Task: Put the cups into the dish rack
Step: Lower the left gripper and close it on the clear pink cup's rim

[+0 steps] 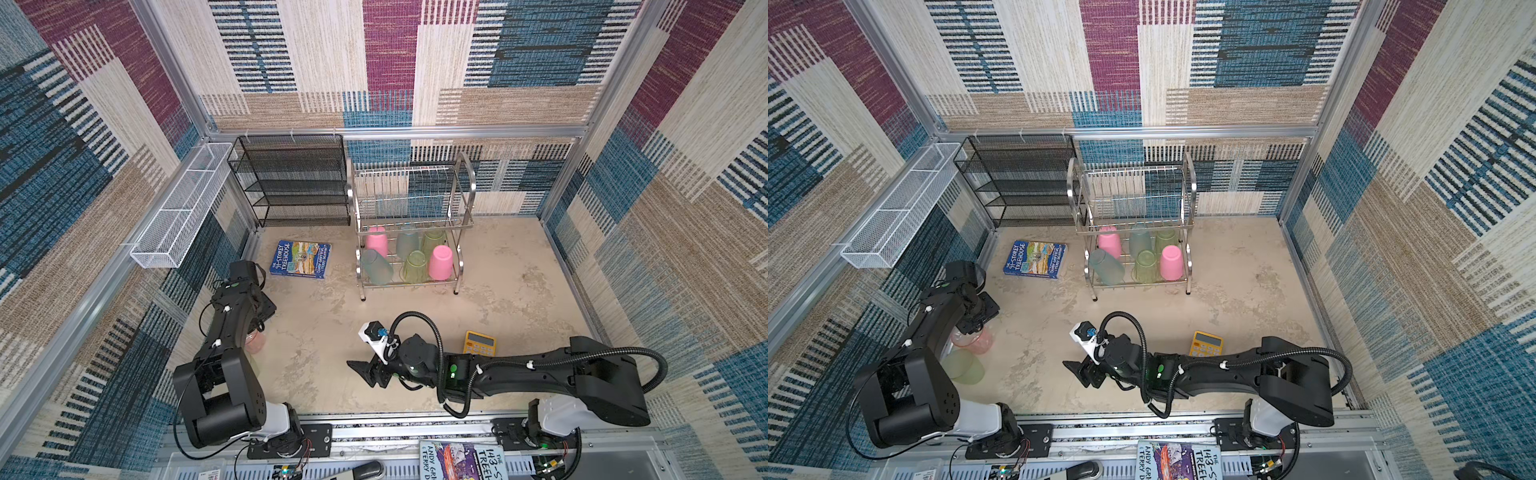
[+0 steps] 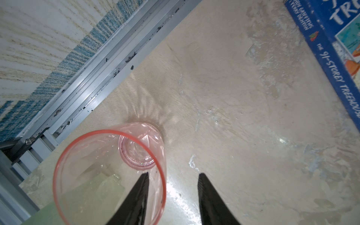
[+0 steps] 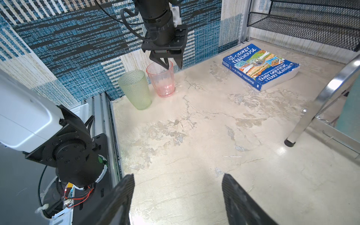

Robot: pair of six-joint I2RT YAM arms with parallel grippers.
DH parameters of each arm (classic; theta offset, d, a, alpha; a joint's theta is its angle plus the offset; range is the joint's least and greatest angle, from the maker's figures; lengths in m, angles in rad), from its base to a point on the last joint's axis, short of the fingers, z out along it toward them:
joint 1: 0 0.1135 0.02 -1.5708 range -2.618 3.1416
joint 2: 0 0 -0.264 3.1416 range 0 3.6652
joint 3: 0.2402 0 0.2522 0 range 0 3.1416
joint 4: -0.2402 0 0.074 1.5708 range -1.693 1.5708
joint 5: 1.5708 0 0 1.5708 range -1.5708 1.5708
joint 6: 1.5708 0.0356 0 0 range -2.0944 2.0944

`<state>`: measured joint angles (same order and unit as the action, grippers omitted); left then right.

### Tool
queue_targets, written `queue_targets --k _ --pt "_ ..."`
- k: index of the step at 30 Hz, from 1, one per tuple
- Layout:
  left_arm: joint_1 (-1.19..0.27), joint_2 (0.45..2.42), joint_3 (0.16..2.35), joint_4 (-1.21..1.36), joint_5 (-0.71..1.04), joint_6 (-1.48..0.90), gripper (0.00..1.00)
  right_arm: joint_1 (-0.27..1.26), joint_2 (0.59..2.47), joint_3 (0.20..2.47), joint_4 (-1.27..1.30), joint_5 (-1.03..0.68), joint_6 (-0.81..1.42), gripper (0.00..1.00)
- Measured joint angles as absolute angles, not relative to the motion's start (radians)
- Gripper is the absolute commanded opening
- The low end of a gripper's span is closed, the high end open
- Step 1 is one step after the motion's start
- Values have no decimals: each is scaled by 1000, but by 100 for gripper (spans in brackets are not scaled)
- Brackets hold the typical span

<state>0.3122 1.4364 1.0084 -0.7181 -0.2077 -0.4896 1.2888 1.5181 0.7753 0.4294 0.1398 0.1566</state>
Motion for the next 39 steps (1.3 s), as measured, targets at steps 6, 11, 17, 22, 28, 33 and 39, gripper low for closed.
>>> queue_targets --k 6,11,17,22,28,33,39 --pt "313 1473 1016 -720 -208 -490 34 1289 1514 759 432 141 156 73" --pt "314 1493 1018 -720 -212 -490 29 1289 1510 749 440 142 156 73" --pt "314 1525 1031 -722 -214 -490 21 1289 1510 749 459 152 153 73" --pt "314 1523 1033 -723 -214 -490 15 1289 1510 740 469 167 154 73" --pt "314 1501 1034 -725 -205 -491 8 1288 1513 727 474 184 155 73" --pt "308 1495 1042 -731 -172 -490 4 1288 1519 723 474 206 158 73" --pt "275 1477 1048 -733 -132 -489 0 1278 1544 723 474 228 175 73"
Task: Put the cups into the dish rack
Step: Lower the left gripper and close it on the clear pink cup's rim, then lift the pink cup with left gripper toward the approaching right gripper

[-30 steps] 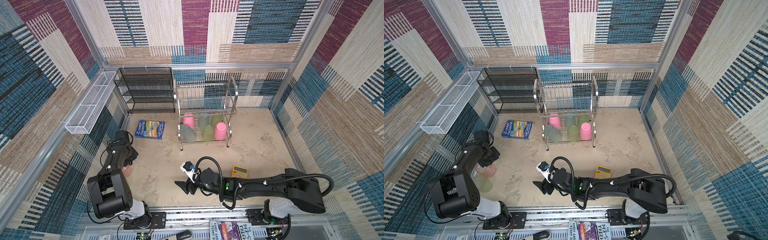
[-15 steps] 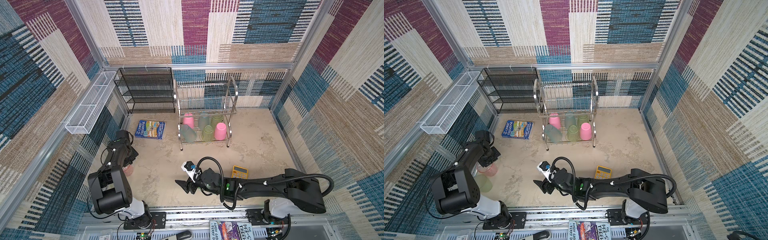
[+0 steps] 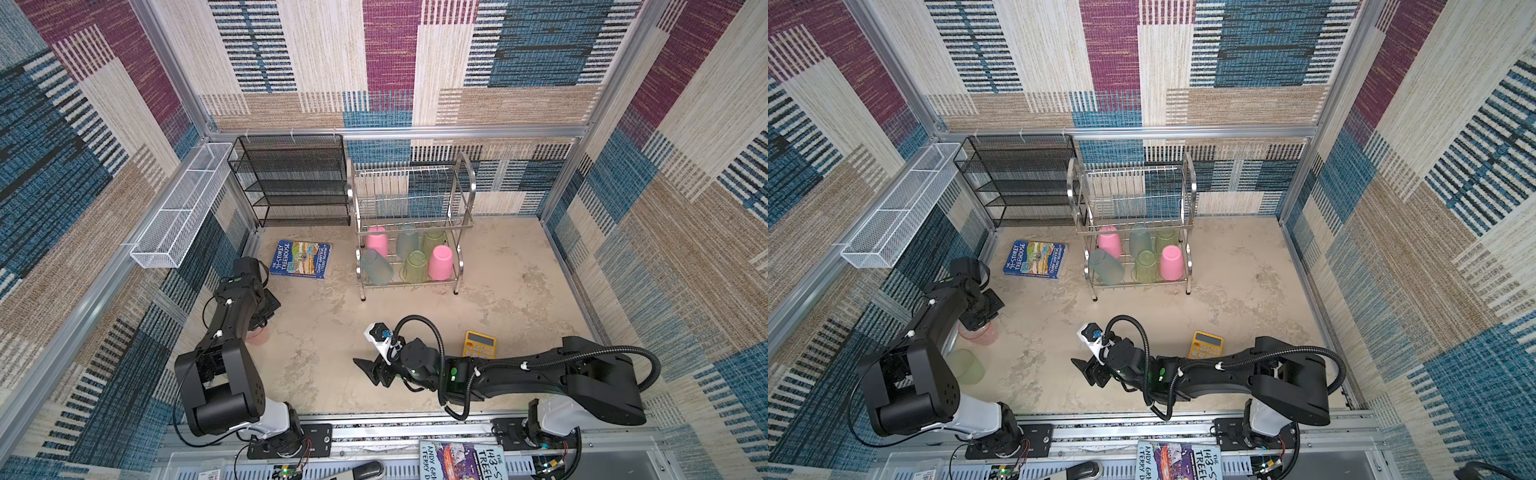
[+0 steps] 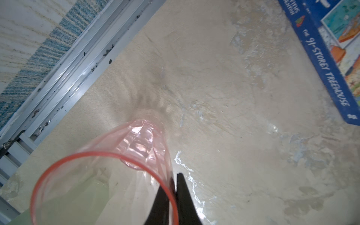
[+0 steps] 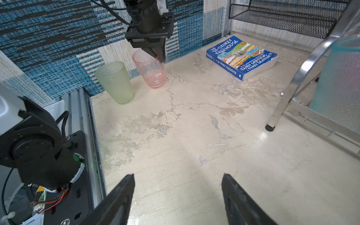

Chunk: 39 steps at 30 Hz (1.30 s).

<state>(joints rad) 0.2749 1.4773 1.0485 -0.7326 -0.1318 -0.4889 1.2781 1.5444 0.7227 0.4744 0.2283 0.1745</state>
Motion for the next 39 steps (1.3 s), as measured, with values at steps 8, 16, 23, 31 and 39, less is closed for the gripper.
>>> queue_targets --k 8,16,23,31,39 --pt "180 1456 1051 -733 -100 -485 0 1223 1555 706 490 228 223 73" --pt "4 1435 1051 -734 -102 -483 0 1174 1544 667 496 232 291 72" --pt "-175 1403 1043 -737 -104 -484 0 1127 1514 633 466 274 373 72" --pt "-379 1338 1034 -741 -108 -488 0 1071 1445 614 366 321 493 72" --pt "-581 1293 1117 -735 -99 -532 0 1003 1363 608 254 300 668 73"
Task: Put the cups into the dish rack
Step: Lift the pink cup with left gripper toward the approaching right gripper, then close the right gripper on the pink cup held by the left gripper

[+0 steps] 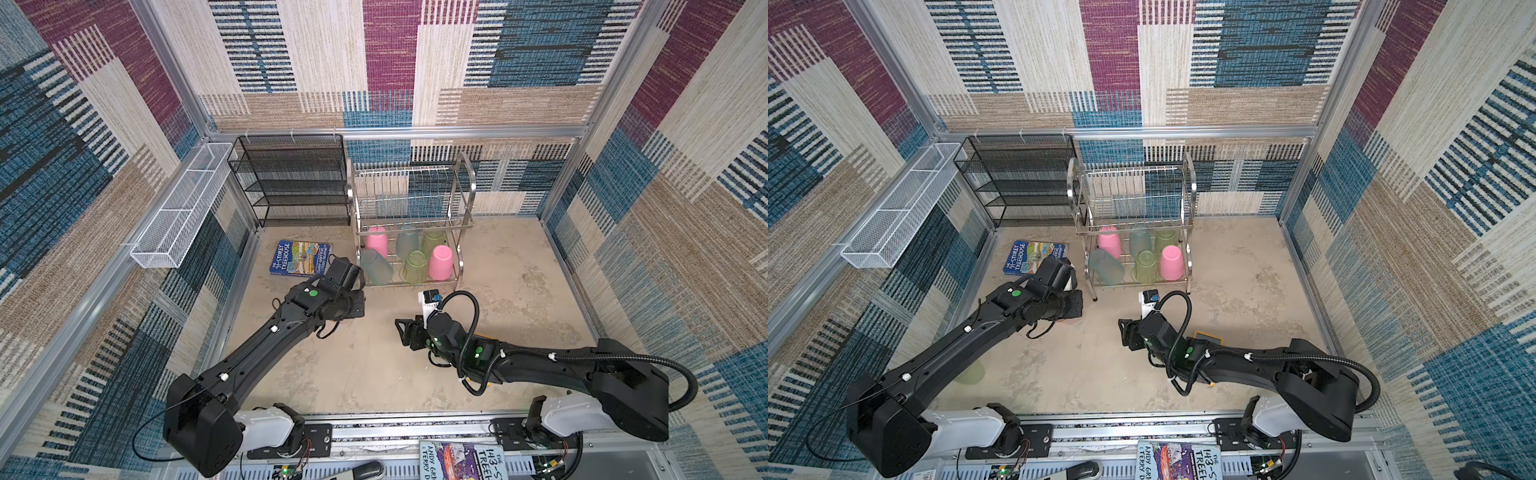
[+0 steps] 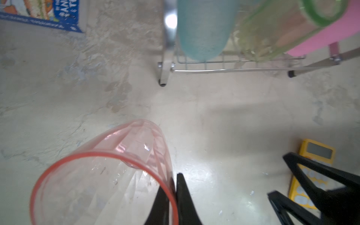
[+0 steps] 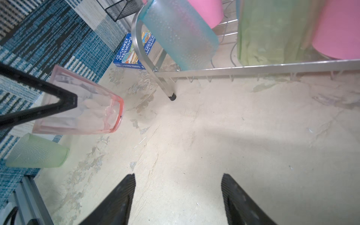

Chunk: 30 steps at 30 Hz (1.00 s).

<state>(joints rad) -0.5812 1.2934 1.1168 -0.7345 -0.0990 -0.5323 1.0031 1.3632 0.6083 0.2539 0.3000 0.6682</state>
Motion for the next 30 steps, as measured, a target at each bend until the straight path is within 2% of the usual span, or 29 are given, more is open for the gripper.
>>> queue_targets --k 7,14,24,30 --pt "-677 1282 1146 -616 -31 -601 0 910 1171 564 157 255 853 73" --pt "-715 1205 1087 -397 40 -678 0 765 1000 548 75 139 1017 72" --pt "-761 1113 910 -59 54 -781 0 662 912 530 41 -34 1192 73" --pt "-773 1081 825 137 44 -845 0 610 899 495 103 -139 1302 73"
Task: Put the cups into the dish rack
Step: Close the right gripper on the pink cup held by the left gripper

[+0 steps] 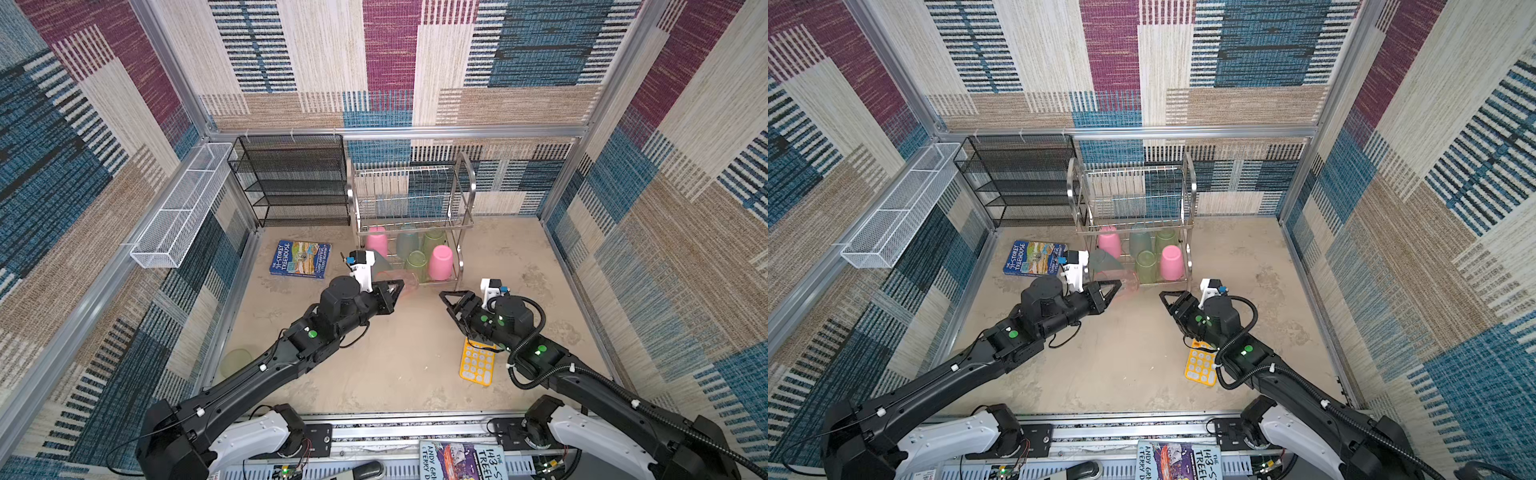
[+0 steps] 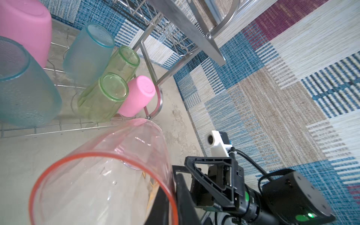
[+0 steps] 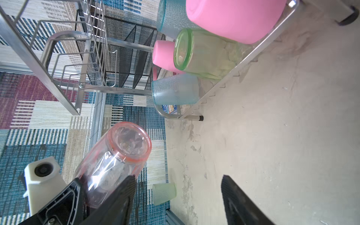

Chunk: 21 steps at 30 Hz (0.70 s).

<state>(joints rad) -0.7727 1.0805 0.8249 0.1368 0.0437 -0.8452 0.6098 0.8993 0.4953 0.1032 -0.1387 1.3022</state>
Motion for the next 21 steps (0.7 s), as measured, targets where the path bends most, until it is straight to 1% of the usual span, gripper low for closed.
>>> queue_targets --k 7,15,21 --pt "-781 1091 767 325 33 -948 0 570 897 458 212 -227 1419 75" --pt "-814 1158 733 492 34 -1046 0 555 883 429 320 -223 1528 88" --pt "-857 1222 729 609 28 -1111 0 552 874 427 402 -170 1555 94"
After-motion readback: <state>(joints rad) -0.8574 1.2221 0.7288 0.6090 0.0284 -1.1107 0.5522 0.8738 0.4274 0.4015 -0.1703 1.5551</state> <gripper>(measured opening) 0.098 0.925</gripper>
